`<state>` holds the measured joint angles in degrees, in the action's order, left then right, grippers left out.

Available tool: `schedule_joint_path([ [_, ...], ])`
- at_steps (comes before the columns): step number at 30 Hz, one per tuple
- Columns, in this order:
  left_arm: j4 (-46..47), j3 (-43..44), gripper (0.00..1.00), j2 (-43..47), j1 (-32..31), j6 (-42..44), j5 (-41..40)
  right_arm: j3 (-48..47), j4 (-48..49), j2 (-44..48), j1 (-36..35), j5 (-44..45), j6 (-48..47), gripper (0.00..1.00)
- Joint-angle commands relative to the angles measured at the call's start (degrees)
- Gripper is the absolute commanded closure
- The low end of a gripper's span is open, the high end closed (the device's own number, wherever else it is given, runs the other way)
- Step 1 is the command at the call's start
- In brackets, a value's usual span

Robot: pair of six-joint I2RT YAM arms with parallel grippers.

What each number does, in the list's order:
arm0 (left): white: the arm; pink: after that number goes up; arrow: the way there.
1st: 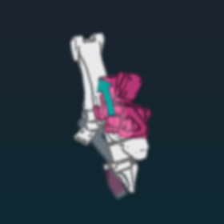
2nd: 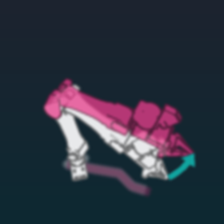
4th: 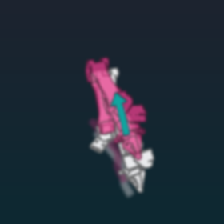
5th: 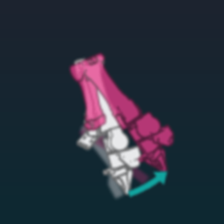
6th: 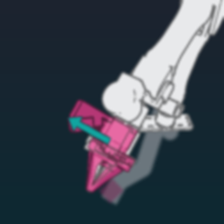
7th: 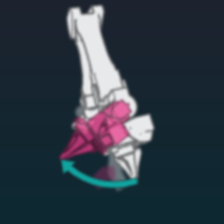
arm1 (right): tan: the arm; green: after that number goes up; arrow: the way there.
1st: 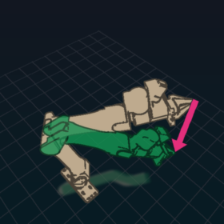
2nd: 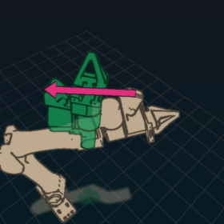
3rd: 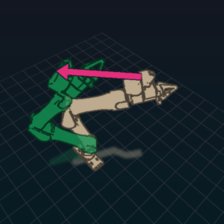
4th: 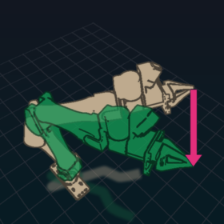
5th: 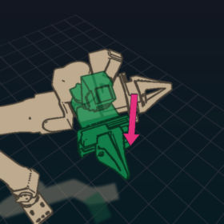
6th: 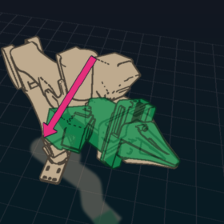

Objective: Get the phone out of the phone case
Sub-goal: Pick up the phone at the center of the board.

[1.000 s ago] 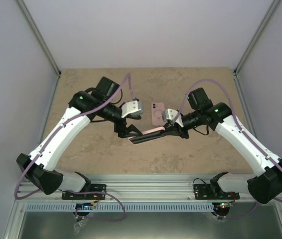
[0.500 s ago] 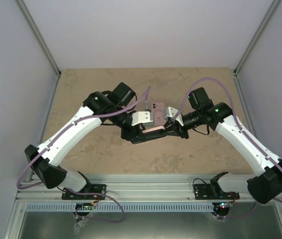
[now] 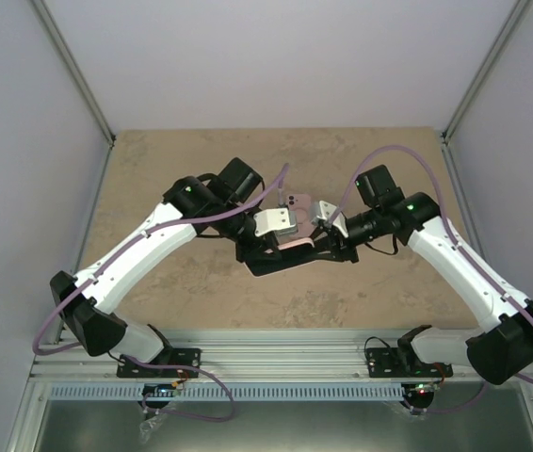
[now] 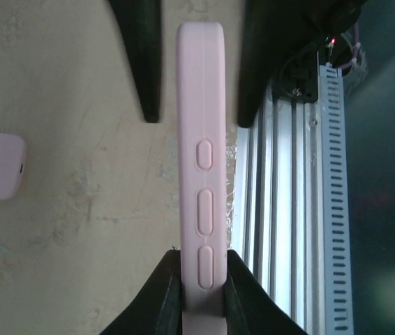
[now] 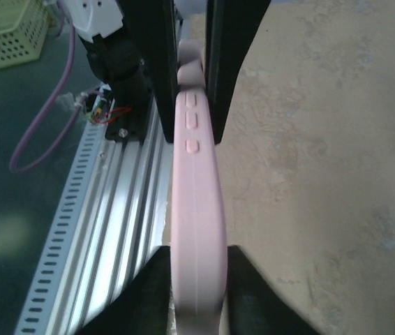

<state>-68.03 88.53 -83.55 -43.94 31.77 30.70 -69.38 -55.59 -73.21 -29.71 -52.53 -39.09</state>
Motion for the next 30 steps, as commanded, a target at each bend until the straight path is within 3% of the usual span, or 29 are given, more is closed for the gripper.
schedule_joint_path([
  [1, 6.7, -0.9, 1.0, 2.3, -0.4, -5.9, 5.3, -3.5, 0.8, 0.2, 1.2, -3.7, 1.1, 0.43],
  [5, 11.7, -0.8, 1.0, 3.8, 3.0, -10.4, 10.4, -7.4, -1.3, -1.4, 6.3, -10.3, 2.6, 0.17],
  [9, 19.8, -1.2, 1.0, 4.5, 11.2, -18.3, 20.3, -7.9, 4.3, -1.0, 13.7, -18.5, 10.9, 0.09],
  [12, 31.0, -4.5, 1.0, 6.3, 14.6, -27.4, 25.1, -6.1, 15.2, 0.4, 16.4, -22.2, 23.2, 0.09],
  [16, 50.8, -11.7, 1.0, 10.8, 14.9, -41.2, 24.4, -1.6, 36.7, 2.6, 16.8, -22.1, 45.2, 0.11],
  [19, 59.1, -13.2, 1.0, 11.4, 14.9, -49.0, 26.4, 2.0, 49.8, 3.6, 16.8, -21.8, 57.9, 0.13],
  [25, 74.8, -17.4, 1.0, 10.9, 15.0, -63.3, 29.5, 6.0, 65.2, 4.7, 16.2, -20.2, 73.0, 0.16],
  [30, 81.2, -20.1, 1.0, 9.5, 14.9, -70.1, 28.0, 8.4, 76.3, 4.7, 13.6, -19.5, 83.0, 0.2],
])
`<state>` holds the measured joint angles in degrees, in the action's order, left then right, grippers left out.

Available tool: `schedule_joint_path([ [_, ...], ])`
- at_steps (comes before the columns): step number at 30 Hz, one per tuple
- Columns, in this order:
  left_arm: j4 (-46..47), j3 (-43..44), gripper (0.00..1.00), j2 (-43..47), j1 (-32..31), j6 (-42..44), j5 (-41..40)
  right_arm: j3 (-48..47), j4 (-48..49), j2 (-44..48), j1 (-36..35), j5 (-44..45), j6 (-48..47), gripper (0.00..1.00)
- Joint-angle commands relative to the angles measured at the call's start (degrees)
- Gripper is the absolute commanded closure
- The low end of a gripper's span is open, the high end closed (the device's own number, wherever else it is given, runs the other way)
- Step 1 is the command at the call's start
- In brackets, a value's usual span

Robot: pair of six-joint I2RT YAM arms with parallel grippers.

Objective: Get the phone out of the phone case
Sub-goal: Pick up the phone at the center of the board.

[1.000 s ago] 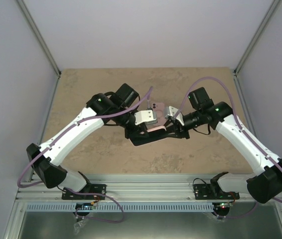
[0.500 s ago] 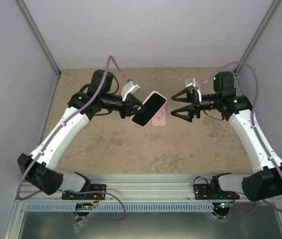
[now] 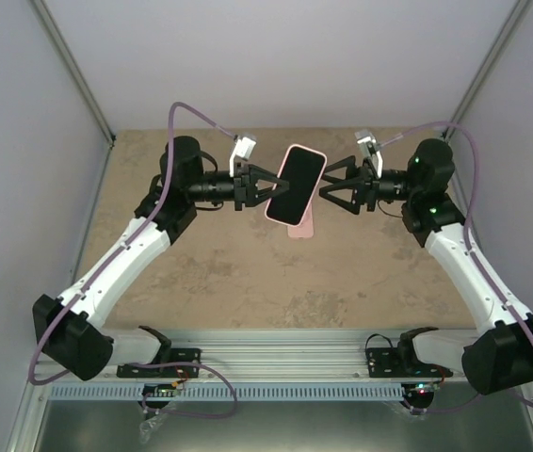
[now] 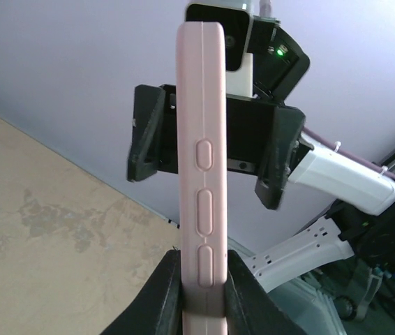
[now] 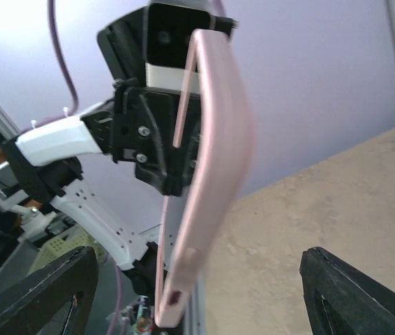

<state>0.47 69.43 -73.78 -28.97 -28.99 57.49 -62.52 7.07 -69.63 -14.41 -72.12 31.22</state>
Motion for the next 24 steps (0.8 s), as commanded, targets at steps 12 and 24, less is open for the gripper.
schedule_joint_path([
  [12, 19.6, -3.6, 1.0, -1.4, 0.0, -14.4, 0.2, 1.4, 17.8, -1.9, -4.3, 2.7, 20.0, 0.41],
  [24, 17.0, -2.6, 1.0, -2.2, 0.0, -12.6, -2.1, 1.8, 19.4, -4.8, -5.9, 5.2, 23.6, 0.62],
])
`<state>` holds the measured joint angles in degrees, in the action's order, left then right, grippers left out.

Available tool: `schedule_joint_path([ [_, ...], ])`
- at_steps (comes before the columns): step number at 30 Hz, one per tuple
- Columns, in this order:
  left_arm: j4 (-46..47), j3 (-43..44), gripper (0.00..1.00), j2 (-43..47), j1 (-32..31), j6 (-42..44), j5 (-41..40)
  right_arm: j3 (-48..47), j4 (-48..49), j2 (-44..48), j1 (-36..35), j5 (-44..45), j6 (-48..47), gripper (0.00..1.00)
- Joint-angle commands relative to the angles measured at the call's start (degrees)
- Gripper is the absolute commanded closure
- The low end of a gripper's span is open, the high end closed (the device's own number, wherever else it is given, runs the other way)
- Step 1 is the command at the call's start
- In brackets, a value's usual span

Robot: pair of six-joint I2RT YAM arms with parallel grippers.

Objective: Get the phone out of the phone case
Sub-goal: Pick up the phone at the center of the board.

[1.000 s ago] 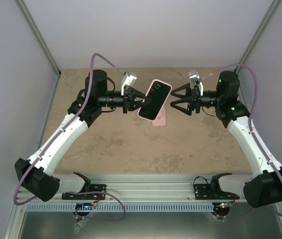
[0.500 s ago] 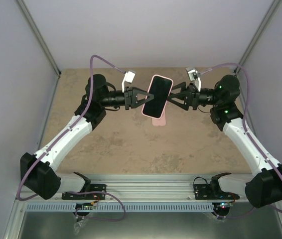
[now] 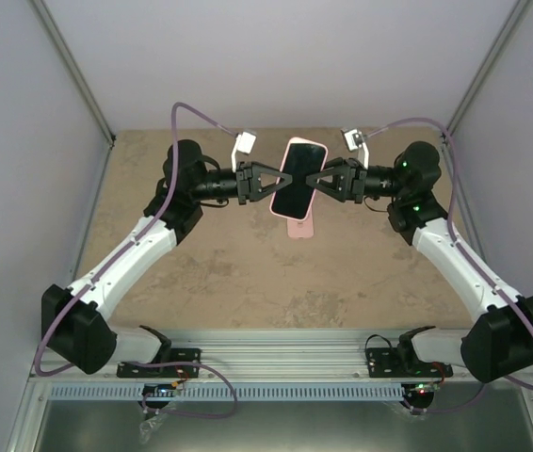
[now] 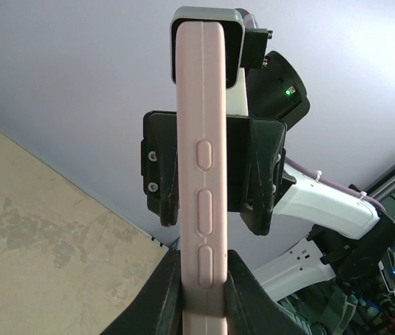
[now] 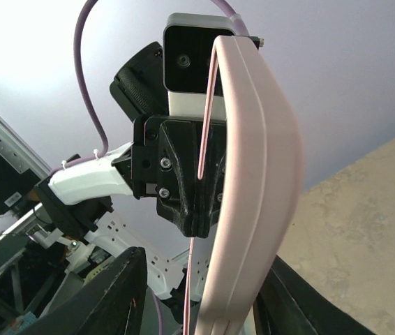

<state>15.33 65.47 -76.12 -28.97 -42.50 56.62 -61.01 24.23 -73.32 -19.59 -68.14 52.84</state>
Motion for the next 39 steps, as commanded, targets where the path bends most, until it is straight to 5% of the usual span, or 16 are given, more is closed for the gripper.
schedule_joint_path([
  [1, 2.0, 1.3, 1.0, 0.1, -0.1, 1.1, -1.2, 0.2, 2.4, -1.4, -0.9, 1.3, 2.0, 0.64],
  [10, -2.2, 1.3, 1.0, 0.9, 0.0, 4.8, -1.0, -0.2, 3.2, -2.6, -0.9, 1.7, 3.1, 0.98],
  [17, -19.2, 4.7, 0.42, 3.3, 2.4, 19.1, 2.5, -0.1, 3.1, -1.5, 0.4, 0.2, 1.9, 1.0],
  [20, -28.4, 6.0, 0.31, 4.3, 3.2, 28.2, 4.7, 0.1, 3.4, -1.0, 0.9, -1.1, 1.3, 1.0],
  [25, -38.6, 5.1, 0.32, 5.6, 3.1, 39.7, 7.5, -0.7, 2.1, -1.4, 1.4, -4.4, -1.1, 0.99],
  [32, -39.1, 0.9, 0.37, 7.1, 3.1, 44.3, 6.9, -1.5, -2.9, -0.6, 1.4, -6.4, -7.8, 0.99],
  [39, -36.6, -2.0, 0.42, 8.2, 3.1, 43.4, 6.9, 0.0, 0.0, 0.6, 1.3, -5.7, -4.8, 1.0],
])
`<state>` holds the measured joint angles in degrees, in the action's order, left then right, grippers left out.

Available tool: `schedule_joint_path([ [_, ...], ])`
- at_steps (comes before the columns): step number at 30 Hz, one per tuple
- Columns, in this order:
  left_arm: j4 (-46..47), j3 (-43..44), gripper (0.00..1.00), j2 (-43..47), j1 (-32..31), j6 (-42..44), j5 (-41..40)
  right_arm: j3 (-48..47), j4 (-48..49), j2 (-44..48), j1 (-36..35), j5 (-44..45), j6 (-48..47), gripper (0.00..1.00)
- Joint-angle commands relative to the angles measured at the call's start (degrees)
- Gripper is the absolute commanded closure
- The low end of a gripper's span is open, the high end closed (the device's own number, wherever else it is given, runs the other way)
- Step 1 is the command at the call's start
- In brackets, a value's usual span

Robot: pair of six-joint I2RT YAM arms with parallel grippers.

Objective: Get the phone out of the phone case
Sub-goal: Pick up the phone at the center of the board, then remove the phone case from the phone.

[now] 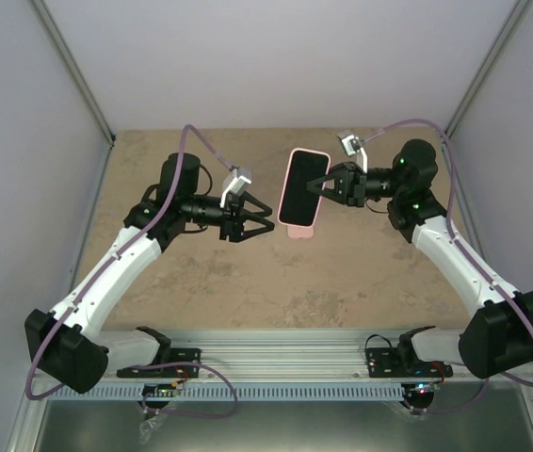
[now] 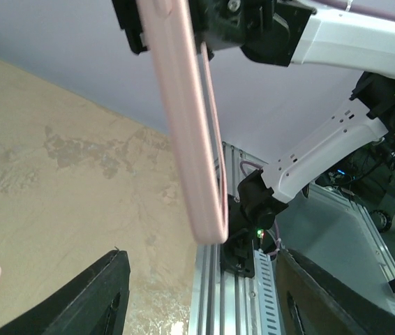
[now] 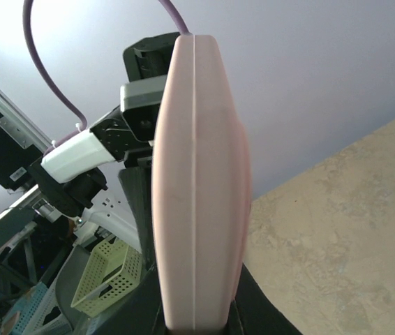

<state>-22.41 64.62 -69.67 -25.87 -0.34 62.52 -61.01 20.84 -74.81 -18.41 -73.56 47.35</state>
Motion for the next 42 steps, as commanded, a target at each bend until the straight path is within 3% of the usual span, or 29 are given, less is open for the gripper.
schedule_joint_path([
  [1, 2.0, -1.4, 0.43, 1.8, 0.0, 0.9, 1.1, -0.1, 3.5, 2.0, 0.1, -0.1, 1.0, 0.99],
  [6, 3.7, -1.3, 0.48, 1.5, 0.0, -2.2, -2.3, -0.3, 4.9, 1.0, -0.2, 0.6, 3.4, 0.99],
  [21, 11.2, -2.3, 0.49, 0.0, -0.1, -10.1, -0.7, -0.1, 6.8, 0.0, -0.5, 1.2, 5.2, 1.0],
  [31, 10.8, -2.2, 0.51, -0.4, -0.6, -10.4, -2.8, 0.7, 8.8, 0.2, -0.7, 1.1, 6.9, 0.99],
  [38, 7.0, -1.7, 0.55, -0.9, -0.9, -7.0, -9.1, 1.3, 10.9, 0.3, -0.7, 1.0, 8.7, 1.0],
  [42, 8.1, -2.3, 0.54, -0.3, -0.9, -7.4, -6.3, 1.4, 10.8, 0.1, -0.7, 1.1, 8.7, 0.99],
])
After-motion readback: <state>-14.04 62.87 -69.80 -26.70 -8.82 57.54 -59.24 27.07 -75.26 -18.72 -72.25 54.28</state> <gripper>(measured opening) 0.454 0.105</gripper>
